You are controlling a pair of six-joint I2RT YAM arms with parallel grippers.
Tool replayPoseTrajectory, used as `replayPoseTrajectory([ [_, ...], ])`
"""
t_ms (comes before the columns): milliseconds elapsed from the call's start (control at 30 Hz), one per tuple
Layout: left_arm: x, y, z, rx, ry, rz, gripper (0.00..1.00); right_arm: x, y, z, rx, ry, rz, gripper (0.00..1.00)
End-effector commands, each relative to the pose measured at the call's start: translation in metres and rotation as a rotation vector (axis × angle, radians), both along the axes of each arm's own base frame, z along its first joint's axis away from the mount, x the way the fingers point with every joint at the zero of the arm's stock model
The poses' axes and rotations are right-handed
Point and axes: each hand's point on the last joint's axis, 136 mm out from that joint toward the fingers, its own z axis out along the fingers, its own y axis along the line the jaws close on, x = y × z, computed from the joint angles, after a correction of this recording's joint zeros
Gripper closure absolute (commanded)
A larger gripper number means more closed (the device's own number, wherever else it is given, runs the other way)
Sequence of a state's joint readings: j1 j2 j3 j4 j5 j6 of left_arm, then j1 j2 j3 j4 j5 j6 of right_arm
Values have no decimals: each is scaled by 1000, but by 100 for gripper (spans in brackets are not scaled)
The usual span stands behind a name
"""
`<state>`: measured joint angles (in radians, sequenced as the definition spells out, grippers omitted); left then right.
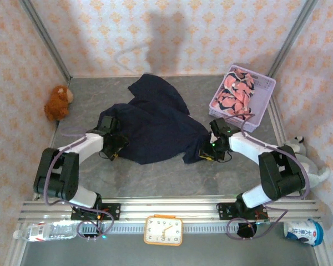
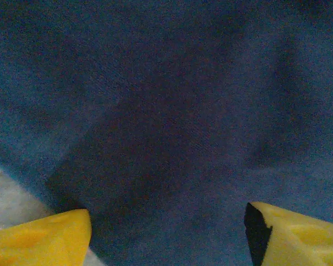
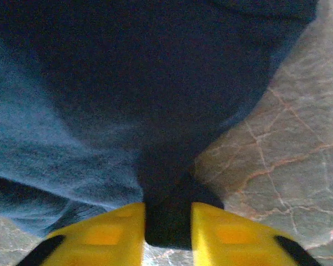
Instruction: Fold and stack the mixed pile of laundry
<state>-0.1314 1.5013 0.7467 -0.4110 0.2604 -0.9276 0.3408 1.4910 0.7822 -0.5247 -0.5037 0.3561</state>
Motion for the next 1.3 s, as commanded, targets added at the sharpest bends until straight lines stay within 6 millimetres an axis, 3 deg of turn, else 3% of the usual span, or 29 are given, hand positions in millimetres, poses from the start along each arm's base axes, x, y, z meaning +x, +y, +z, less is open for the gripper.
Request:
replayPoseTrajectory([
  [0, 15, 1, -14, 47, -10, 12, 44, 22, 1, 15, -14, -70, -32, 98],
  [100, 15, 5, -18, 67, 12, 31, 71, 23, -3, 26, -28, -93, -45, 100],
  [133, 16, 5, -14, 68, 7, 37, 82, 24, -4, 33, -25, -106, -53, 100],
  [167, 17, 6, -5, 73, -1, 39, 100, 23, -3, 39, -17, -114, -56, 100],
  [267, 23, 9, 32, 109, -34, 1, 100, 25, -1, 58, 15, -138, -75, 100],
  [367, 41, 9, 87, 146, -86, -81, 100, 37, 0, 88, 46, -203, -115, 100],
  [467, 73, 8, 133, 202, -136, -172, 100, 63, -9, 116, 50, -268, -180, 100],
  [533, 106, 8, 148, 252, -154, -215, 100, 87, -17, 124, 34, -296, -231, 100],
  [600, 146, 4, 147, 277, -142, -262, 87, 114, -22, 124, 23, -296, -265, 100],
  [667, 187, -1, 137, 293, -110, -296, 44, 140, -25, 117, -4, -280, -294, 100],
  [700, 200, -1, 131, 305, -82, -297, 34, 154, -25, 112, -25, -271, -295, 100],
  [800, 220, -4, 129, 301, -72, -308, 26, 179, -32, 106, -77, -265, -322, 100],
  [867, 219, -4, 135, 302, -88, -309, 19, 186, -30, 108, -60, -275, -324, 100],
  [933, 209, -2, 137, 301, -98, -311, 18, 188, -27, 112, -42, -289, -320, 100],
  [1167, 144, 8, 117, 198, -115, -195, 18, 184, -23, 105, -18, -291, -301, 100],
  [1267, 126, 16, 106, 148, -135, -96, 18, 181, -23, 97, -23, -272, -291, 100],
])
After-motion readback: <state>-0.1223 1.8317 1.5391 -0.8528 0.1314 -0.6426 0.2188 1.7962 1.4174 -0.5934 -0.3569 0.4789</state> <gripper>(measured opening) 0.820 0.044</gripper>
